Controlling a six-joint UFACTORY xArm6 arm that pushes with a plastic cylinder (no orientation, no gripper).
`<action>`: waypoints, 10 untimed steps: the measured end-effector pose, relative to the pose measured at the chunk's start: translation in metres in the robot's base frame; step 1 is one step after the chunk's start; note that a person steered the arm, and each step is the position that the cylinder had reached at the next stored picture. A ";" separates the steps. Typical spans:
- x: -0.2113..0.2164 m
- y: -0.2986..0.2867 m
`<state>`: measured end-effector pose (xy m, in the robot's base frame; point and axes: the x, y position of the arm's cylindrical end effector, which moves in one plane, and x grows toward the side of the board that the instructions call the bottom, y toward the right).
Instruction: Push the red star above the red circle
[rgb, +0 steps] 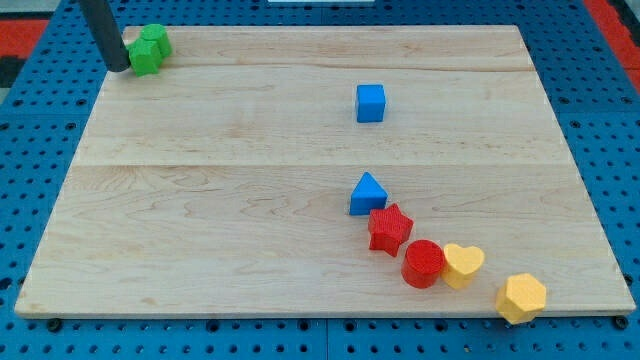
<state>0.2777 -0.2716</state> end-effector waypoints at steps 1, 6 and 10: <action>0.014 0.016; 0.171 0.148; 0.267 0.307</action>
<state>0.5447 0.0350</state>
